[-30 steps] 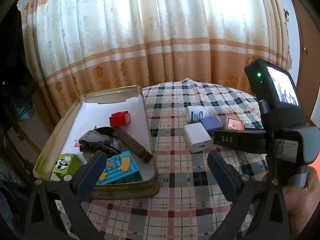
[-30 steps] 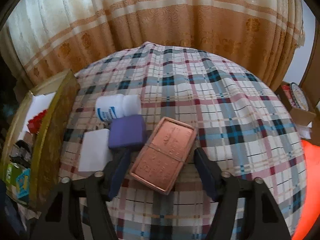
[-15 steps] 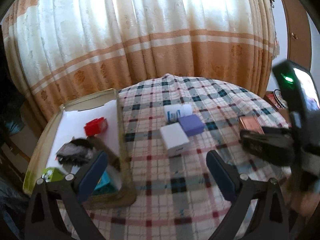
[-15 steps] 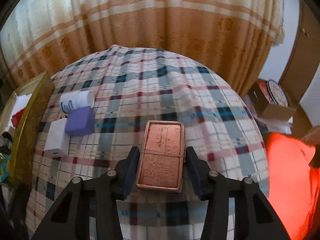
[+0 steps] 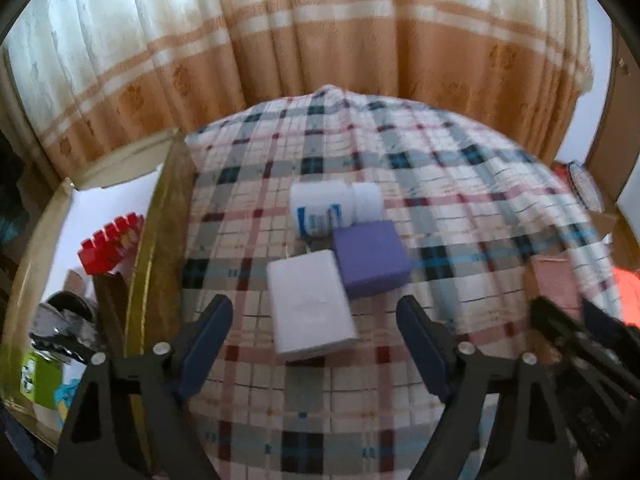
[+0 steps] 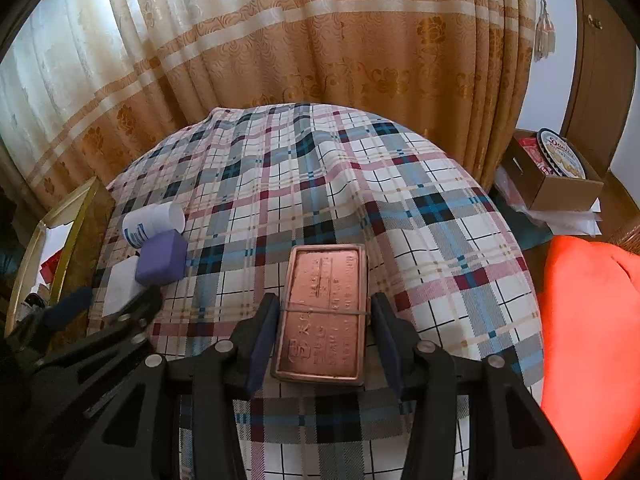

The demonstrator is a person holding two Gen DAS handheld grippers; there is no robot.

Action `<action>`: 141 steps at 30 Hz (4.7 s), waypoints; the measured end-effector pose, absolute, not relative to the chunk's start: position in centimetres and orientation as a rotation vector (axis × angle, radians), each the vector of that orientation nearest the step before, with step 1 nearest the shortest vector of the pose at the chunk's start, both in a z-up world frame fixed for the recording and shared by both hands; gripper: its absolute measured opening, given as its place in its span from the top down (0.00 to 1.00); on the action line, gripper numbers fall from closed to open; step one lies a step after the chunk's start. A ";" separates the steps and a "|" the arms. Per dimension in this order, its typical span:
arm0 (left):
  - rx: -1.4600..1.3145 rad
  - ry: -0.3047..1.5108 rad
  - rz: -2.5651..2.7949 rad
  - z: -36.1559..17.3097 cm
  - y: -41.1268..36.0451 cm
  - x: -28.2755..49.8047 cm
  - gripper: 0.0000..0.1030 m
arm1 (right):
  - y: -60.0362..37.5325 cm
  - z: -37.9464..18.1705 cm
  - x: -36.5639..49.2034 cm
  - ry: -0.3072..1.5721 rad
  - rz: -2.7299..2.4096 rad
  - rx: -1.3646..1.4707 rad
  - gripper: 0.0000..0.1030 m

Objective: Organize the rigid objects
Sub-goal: 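Grasp the copper bar with the right gripper while the left grasps the white charger, then carry the charger and copper bar over the box and release them inside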

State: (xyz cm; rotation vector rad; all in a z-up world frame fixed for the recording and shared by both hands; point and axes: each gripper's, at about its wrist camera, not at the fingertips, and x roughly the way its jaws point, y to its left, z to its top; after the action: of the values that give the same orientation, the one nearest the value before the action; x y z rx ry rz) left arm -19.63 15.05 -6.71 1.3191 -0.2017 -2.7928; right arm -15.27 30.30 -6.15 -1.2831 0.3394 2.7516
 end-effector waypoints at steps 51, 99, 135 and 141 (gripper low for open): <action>1.213 0.078 -3.091 -2.4 8.6 -12.8 0.62 | 30.8 -5.5 -14.7 0.322 2.702 -1.170 0.52; 1.128 0.163 -2.999 -1.0 -0.5 -11.6 0.62 | 29.1 -6.2 -16.1 0.278 2.544 -1.244 0.47; 1.047 0.217 -2.823 -0.2 -8.4 -12.3 0.62 | 8.7 4.7 -14.3 0.175 3.155 -0.967 0.53; 1.052 0.225 -2.789 -0.5 -9.7 -12.5 0.62 | 6.2 5.5 -15.1 0.143 3.196 -0.950 0.53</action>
State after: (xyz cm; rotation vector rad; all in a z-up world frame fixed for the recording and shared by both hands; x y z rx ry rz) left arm -12.46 -9.68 -0.51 1.0525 0.2246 -2.7892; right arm -15.12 6.17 5.48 -0.9500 0.1430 3.1957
